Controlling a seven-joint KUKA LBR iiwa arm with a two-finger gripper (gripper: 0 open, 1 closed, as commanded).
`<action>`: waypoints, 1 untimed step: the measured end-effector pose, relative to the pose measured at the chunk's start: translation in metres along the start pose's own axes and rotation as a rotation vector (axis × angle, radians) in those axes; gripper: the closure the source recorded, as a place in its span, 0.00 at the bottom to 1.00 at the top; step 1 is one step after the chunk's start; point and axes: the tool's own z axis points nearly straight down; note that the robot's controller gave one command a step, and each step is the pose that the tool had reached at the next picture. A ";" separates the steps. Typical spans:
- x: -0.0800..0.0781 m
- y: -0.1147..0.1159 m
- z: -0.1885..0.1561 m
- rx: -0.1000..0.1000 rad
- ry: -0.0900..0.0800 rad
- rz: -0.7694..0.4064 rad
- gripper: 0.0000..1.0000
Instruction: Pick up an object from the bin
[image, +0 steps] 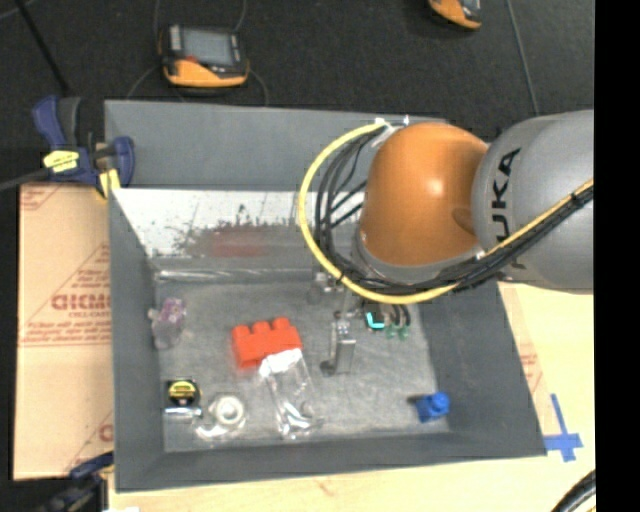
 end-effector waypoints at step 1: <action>-0.016 0.052 0.093 0.002 -0.001 -0.175 0.00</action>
Offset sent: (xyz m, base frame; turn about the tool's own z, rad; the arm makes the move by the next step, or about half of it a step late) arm 0.0156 0.0520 -0.0899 -0.1746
